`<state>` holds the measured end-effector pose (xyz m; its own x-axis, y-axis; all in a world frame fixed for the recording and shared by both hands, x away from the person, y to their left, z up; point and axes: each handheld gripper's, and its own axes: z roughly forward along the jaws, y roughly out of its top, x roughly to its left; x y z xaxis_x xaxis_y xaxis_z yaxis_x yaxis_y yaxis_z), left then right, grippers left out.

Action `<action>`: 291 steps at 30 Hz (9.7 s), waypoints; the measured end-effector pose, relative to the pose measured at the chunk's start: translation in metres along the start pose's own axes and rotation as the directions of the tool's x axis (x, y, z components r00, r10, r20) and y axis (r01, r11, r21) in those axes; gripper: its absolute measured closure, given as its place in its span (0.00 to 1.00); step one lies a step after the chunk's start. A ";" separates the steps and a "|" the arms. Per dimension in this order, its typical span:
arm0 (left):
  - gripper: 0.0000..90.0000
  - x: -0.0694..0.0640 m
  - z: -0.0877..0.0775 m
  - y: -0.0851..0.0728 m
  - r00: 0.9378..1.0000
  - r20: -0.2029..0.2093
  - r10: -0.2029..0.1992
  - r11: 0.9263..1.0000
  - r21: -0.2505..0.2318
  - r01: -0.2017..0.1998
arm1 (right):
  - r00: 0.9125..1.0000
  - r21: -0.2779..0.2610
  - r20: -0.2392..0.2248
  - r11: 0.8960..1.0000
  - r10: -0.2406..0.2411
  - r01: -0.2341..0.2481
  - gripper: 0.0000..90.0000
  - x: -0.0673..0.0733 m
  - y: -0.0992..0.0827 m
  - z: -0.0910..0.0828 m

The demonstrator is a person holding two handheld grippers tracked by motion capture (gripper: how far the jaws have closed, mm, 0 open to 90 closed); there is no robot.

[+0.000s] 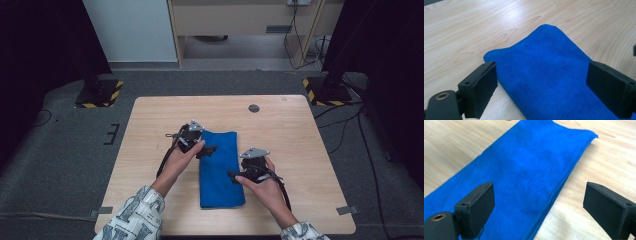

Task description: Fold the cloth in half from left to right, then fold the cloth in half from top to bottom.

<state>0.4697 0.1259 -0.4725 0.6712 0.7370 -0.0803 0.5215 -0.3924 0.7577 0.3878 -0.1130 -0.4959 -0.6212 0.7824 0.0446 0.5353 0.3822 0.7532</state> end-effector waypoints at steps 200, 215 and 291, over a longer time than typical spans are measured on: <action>0.95 0.031 -0.001 0.051 0.999 -0.040 0.011 0.984 -0.176 -0.018 | 0.998 -0.190 -0.058 0.982 -0.011 0.000 0.95 -0.087 0.120 0.034; 0.95 0.021 -0.017 0.040 0.998 -0.039 0.053 0.980 -0.188 -0.060 | 0.995 -0.234 -0.096 0.972 -0.017 -0.006 0.94 -0.074 0.102 0.020; 0.88 -0.041 -0.035 -0.067 0.991 0.099 0.087 0.987 -0.147 -0.071 | 0.975 -0.138 -0.179 0.985 -0.131 0.107 0.90 -0.024 -0.001 0.005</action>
<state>0.3891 0.1412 -0.4973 0.7626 0.6421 -0.0781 0.3889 -0.3587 0.8486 0.4051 -0.1295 -0.5007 -0.7782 0.6249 0.0625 0.3818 0.3918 0.8371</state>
